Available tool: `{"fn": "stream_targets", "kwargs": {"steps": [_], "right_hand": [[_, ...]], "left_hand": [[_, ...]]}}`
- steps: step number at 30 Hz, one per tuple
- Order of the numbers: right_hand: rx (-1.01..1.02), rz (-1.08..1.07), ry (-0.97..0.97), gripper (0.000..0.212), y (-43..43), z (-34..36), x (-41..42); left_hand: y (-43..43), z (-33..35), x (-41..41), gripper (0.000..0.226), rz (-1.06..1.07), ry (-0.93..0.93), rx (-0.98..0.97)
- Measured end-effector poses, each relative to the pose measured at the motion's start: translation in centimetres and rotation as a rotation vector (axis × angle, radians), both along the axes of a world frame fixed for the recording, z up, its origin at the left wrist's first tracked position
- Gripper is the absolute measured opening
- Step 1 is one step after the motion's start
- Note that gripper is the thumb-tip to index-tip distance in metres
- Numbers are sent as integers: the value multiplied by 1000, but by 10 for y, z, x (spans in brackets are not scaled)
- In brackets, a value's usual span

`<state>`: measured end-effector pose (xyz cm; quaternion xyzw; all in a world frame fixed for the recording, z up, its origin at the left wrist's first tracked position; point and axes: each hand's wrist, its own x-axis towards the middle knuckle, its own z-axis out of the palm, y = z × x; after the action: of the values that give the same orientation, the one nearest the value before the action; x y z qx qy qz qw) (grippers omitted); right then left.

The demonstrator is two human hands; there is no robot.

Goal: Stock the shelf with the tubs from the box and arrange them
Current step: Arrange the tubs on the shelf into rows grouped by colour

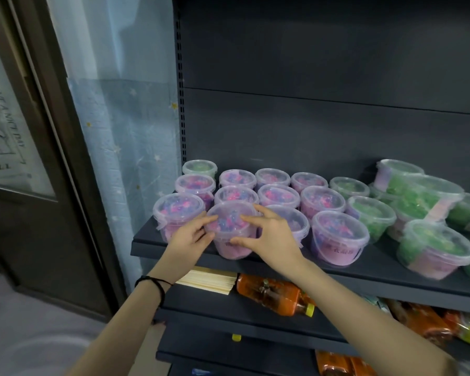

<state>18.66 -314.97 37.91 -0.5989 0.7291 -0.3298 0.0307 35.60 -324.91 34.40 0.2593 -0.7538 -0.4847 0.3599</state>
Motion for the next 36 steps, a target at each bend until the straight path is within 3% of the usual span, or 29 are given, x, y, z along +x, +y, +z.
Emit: {"fn": "stream_targets", "kwargs": {"steps": [2,5,8,13,16,20,24,27,31,36], "right_hand": [[6,-32,71,64,-7,0,2],[49,-71,298,60,-11,-2,2],[69,-69,390,59,-12,-8,-3],[-36,90,301,45,-8,0,-19],[-118,37,273,35,-1,8,-38],[-30,-87,158,30,6,11,-80],[132,-22,85,25,21,17,-100],[247,9,120,31,29,19,-101],[240,47,120,32,34,21,-98],[258,59,104,32,34,22,-96]], "left_hand": [[-3,1,-5,36,48,-79,-71],[-2,2,-12,53,112,-257,-201],[-2,2,-14,61,142,-331,-289],[-5,-1,-8,69,122,-383,-345],[1,2,-5,62,63,-400,-397],[-3,8,-6,88,71,-452,-521],[-16,14,-8,103,129,-596,-762],[-16,17,-7,90,149,-672,-822],[-20,15,-10,85,176,-710,-798],[-28,14,-20,54,173,-761,-792]]}}
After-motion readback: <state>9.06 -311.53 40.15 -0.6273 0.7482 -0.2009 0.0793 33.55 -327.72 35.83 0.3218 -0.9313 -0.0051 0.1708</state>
